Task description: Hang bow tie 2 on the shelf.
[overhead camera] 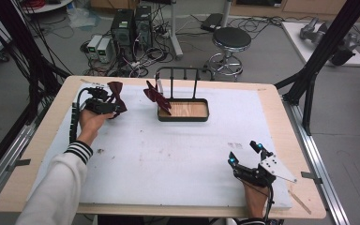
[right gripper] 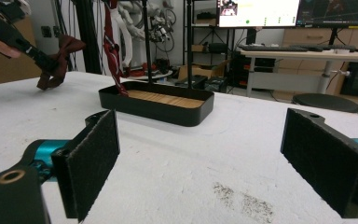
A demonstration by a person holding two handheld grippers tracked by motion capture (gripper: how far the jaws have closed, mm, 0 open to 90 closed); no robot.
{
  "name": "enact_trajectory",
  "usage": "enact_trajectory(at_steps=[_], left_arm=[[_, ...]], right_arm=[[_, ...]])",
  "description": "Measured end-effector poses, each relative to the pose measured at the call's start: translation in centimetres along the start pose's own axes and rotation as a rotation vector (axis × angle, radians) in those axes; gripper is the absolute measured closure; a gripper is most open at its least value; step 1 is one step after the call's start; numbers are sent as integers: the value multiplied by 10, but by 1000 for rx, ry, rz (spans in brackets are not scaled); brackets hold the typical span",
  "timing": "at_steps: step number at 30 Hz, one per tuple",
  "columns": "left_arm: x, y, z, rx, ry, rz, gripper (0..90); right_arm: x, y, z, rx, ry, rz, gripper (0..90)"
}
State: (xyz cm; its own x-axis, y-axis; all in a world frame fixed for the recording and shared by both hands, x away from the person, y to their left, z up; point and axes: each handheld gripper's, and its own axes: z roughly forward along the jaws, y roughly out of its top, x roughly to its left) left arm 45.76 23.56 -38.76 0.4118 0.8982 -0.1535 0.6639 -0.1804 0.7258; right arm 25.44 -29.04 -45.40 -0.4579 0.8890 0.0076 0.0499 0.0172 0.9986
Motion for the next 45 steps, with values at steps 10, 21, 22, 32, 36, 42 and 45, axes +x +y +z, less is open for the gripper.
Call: enact_trajectory(at_steps=[10, 21, 22, 32, 36, 42, 45], left_arm=[[-9, 3, -17, -46, -7, 64, 805], [-34, 3, -36, -138, -46, 140, 805], [-37, 4, -38, -144, -54, 148, 805], [-71, 12, -58, -171, -116, 237, 806], [-79, 14, -61, -189, -111, 264, 805], [-91, 16, -61, -202, -119, 292, 806], [-99, 17, -61, -208, -113, 317, 806]], right_arm=[[0, 0, 0, 1, 0, 1, 108], [1, 0, 0, 1, 0, 0, 108], [1, 0, 0, 1, 0, 1, 108], [1, 0, 0, 4, -1, -4, 108], [1, 0, 0, 4, -1, -4, 108], [1, 0, 0, 4, 0, -3, 108], [0, 0, 0, 3, 2, -2, 108]])
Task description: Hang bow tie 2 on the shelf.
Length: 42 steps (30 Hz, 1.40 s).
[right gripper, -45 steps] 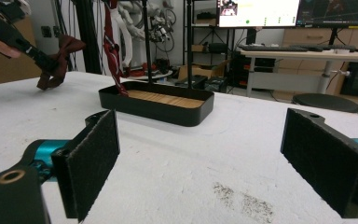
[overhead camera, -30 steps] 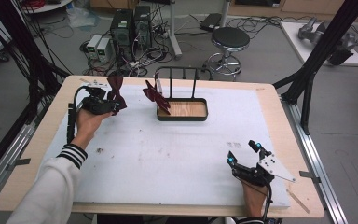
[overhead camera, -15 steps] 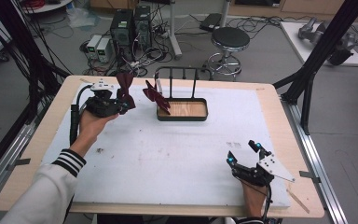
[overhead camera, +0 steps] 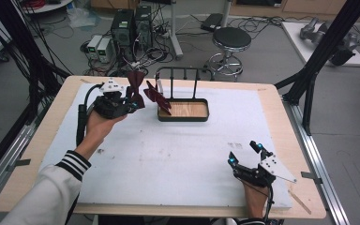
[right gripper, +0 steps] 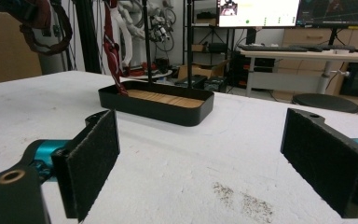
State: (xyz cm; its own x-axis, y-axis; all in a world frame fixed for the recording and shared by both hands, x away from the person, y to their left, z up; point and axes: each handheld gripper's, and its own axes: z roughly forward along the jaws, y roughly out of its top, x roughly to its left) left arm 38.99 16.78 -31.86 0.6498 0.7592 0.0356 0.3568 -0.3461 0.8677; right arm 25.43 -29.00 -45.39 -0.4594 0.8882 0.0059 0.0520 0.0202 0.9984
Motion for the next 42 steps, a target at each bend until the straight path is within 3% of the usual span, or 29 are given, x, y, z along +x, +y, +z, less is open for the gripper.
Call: enact_trajectory(at_steps=[7, 15, 30, 42], left_arm=[[-12, 11, 1, -25, 8, 24, 806], [-27, 20, 2, -28, -27, 51, 806], [-45, 31, 11, -55, -114, 51, 807], [-60, 46, 22, -68, -135, 57, 807]], right_arm=[[0, 0, 0, 1, 1, 1, 108], [0, 0, 0, -1, 1, 4, 108], [0, 0, 0, 0, 1, 1, 108], [0, 0, 0, 0, 3, 4, 108]])
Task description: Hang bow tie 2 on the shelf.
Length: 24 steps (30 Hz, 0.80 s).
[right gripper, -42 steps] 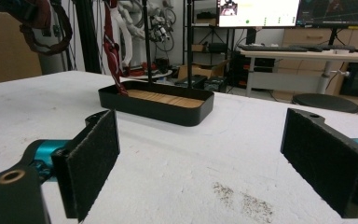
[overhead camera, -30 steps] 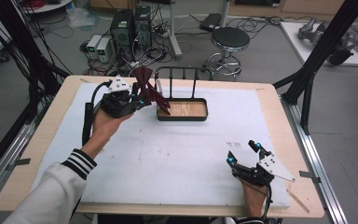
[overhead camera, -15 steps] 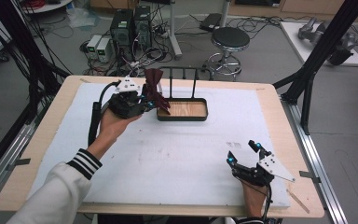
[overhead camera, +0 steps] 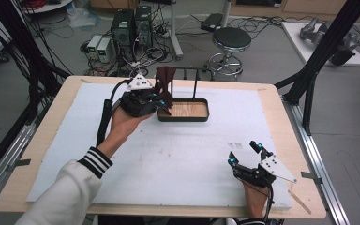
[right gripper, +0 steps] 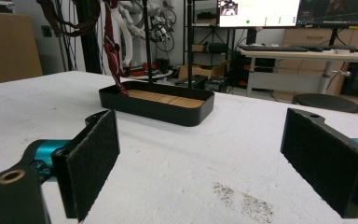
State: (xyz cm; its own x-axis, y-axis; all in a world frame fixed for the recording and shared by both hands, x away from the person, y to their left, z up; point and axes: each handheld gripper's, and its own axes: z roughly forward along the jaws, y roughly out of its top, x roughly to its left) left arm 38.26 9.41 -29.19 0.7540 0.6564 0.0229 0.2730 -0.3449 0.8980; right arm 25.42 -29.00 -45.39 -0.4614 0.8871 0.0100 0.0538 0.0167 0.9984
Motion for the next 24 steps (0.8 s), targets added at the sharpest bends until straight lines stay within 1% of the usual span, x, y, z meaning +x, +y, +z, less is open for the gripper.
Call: enact_trajectory(at_steps=[6, 7, 8, 10, 11, 13, 16, 18, 21, 23, 24], left_arm=[[-7, 4, 11, -2, -30, -5, 807], [-8, 5, 13, -2, -31, -7, 807], [-10, 6, 15, 2, -31, 0, 807], [-12, 8, 20, 3, -35, -2, 807], [-12, 9, 22, 5, -38, 0, 807], [-14, 11, 26, 2, -42, -3, 807], [-16, 13, 32, 5, -47, 0, 807], [-16, 14, 35, 7, -50, 4, 808], [-14, 15, 40, 6, -49, -2, 808], [-12, 16, 42, 2, -50, -14, 808], [-11, 16, 43, 5, -45, -12, 807]], right_arm=[[0, 0, 0, -1, 0, 0, 108], [0, 0, 0, -2, 0, -1, 108], [-1, 0, 0, -5, -1, -6, 108], [0, 0, 0, 0, 0, 4, 108], [-1, 0, 0, -3, -2, -3, 108], [0, 0, 0, 1, 0, 4, 108], [-1, 0, 0, -4, -2, -1, 108], [-1, 0, 0, -4, -1, 2, 108], [-1, 0, 0, -6, 0, 2, 108], [-1, 0, 0, -7, 0, 1, 108], [-1, 0, 0, -6, 1, 3, 108]])
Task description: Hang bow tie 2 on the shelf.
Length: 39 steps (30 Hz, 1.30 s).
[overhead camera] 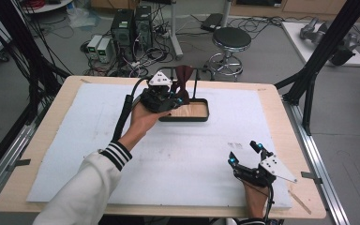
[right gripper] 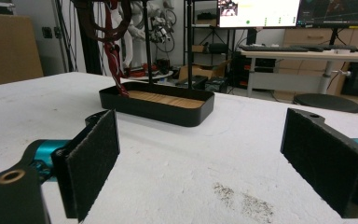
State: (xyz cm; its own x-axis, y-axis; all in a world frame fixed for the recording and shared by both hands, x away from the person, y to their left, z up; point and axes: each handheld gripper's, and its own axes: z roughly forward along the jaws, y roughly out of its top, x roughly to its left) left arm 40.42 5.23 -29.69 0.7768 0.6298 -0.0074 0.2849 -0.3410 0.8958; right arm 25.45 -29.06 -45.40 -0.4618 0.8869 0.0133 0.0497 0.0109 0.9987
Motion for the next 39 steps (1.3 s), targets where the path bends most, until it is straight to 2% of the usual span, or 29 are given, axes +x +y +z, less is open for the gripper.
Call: enact_trajectory(at_steps=[5, 14, 17, 27, 39], left_arm=[[5, 1, 3, -6, 0, -14, 807], [10, 3, 13, 18, -1, -9, 807], [13, 4, 16, 12, 0, -16, 807], [25, 3, 18, 6, 27, -36, 808], [38, 7, 16, -4, 69, -39, 808]], right_arm=[[0, 0, 0, 0, 1, 2, 108], [0, 0, 0, -1, 1, 7, 108], [0, 0, 0, -1, 2, 10, 108], [-1, 0, 0, -3, 1, 5, 108], [-1, 0, 0, -2, 1, 8, 108]])
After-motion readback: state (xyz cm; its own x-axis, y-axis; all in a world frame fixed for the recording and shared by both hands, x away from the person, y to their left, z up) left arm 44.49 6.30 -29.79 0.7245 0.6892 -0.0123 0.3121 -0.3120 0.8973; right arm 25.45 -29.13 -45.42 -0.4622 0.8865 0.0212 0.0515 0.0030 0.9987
